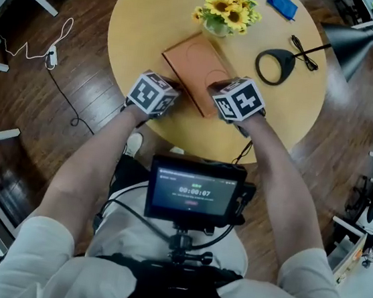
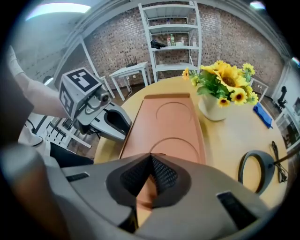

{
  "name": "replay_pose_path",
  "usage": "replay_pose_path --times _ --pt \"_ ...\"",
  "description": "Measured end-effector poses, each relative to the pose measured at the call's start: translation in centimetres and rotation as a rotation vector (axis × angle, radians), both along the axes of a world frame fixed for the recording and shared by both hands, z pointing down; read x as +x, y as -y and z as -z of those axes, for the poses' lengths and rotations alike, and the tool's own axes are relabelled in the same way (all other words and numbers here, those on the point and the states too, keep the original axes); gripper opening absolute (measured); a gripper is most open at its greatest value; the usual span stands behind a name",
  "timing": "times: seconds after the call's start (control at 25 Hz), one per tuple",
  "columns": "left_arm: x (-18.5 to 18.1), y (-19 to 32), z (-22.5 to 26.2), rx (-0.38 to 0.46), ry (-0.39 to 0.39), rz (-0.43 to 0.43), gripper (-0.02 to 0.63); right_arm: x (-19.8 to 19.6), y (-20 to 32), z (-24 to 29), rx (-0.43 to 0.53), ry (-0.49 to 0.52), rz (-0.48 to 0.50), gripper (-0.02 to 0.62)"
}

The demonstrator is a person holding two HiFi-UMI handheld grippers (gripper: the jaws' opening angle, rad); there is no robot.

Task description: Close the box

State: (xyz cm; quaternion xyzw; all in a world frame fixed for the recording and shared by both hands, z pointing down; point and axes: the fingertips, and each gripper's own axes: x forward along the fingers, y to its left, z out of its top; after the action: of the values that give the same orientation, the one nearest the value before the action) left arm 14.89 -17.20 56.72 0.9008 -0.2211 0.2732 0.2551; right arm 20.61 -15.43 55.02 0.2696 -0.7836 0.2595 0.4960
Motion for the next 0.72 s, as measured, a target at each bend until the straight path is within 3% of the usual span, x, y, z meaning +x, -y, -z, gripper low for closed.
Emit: replay_pose_path --times 0.72 --pt "0.63 -0.17 0.45 -0.028 -0.027 -0.031 0.066 -0.05 -0.56 0.44 0.002 -0.007 -0.01 0.0"
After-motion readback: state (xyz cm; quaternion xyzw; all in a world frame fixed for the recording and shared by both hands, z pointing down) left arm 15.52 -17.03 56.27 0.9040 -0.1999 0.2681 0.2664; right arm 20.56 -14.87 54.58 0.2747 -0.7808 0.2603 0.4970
